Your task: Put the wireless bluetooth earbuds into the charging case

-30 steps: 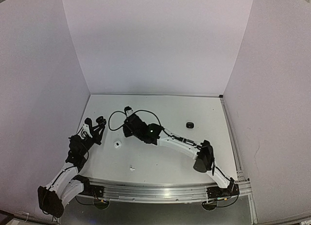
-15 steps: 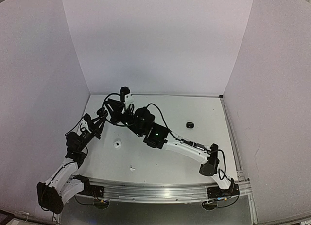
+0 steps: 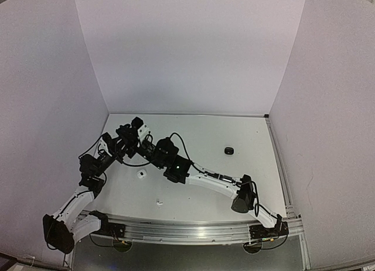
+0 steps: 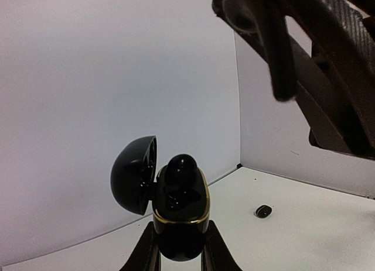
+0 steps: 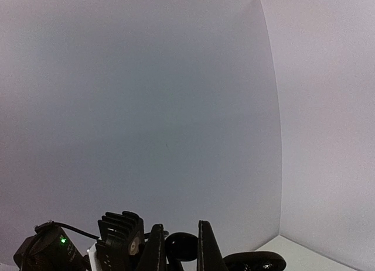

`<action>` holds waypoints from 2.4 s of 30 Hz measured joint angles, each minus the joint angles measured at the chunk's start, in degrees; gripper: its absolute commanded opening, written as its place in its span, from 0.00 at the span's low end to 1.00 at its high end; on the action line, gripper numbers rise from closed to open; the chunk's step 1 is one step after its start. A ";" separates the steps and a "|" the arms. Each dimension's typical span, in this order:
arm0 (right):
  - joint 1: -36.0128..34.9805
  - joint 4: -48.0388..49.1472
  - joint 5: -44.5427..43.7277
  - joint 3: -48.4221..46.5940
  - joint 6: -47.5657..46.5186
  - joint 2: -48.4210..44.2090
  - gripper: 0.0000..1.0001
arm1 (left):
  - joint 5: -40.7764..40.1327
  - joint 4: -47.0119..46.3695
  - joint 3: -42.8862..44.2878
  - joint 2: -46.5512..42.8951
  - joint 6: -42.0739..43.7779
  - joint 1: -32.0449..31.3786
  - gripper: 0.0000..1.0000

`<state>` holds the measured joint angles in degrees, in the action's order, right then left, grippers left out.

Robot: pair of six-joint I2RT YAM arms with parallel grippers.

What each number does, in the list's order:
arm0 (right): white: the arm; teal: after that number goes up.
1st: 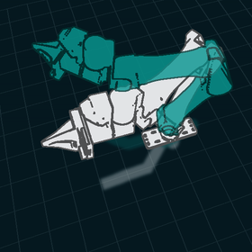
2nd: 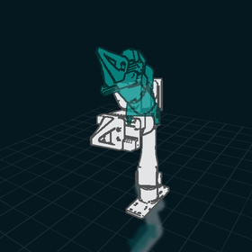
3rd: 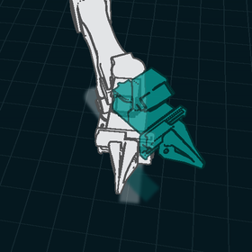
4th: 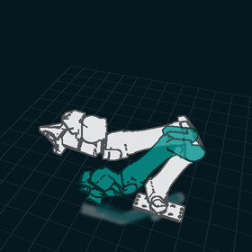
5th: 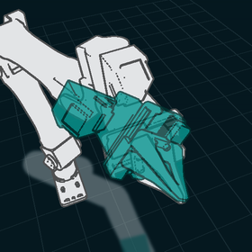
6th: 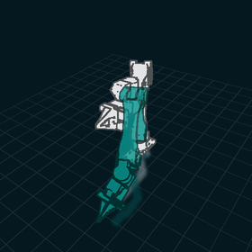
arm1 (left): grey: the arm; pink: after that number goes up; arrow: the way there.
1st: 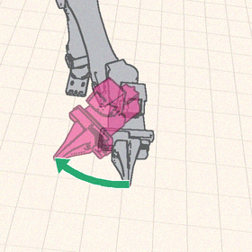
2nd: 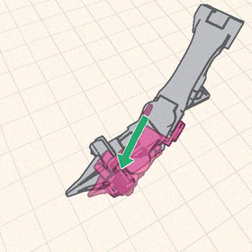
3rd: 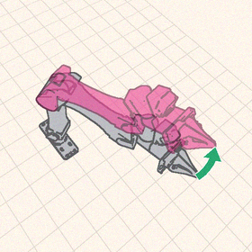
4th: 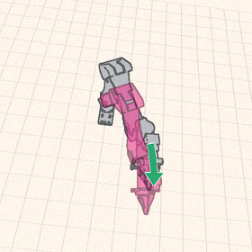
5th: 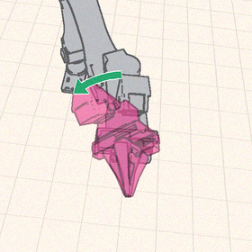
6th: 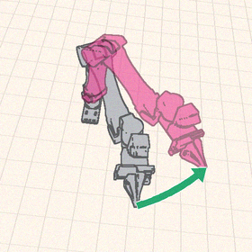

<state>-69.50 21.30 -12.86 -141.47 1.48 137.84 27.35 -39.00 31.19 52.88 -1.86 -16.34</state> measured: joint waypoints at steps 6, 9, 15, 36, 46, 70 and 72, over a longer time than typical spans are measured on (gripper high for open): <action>-0.08 2.43 1.21 0.37 -6.49 0.07 0.00 | 0.24 0.03 0.08 0.00 0.61 -0.02 0.00; -0.08 2.82 1.69 1.05 -9.13 0.07 0.00 | 1.35 0.01 0.08 0.00 0.25 -0.02 0.00; -0.06 3.32 2.38 2.68 -12.47 0.07 0.00 | 4.26 -0.07 0.10 0.00 -2.73 -0.02 0.00; -0.02 5.45 -1.43 6.60 -15.03 0.07 0.00 | 7.12 -0.11 0.10 -0.42 -7.11 -0.02 0.00; -0.02 6.29 -3.53 6.76 -15.58 0.07 0.00 | 7.07 -0.32 0.10 -0.42 -7.02 -0.02 0.00; 0.96 9.51 -4.23 9.28 -11.47 -0.08 0.00 | 6.73 -1.62 0.08 0.20 -7.18 0.01 0.00; 0.99 9.58 -4.22 9.44 -10.93 -0.08 0.00 | 6.66 -1.64 0.08 0.29 -7.18 0.01 0.00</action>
<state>-68.51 30.88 -17.08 -132.03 -9.45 137.75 34.02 -40.64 31.27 53.18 -9.04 -16.34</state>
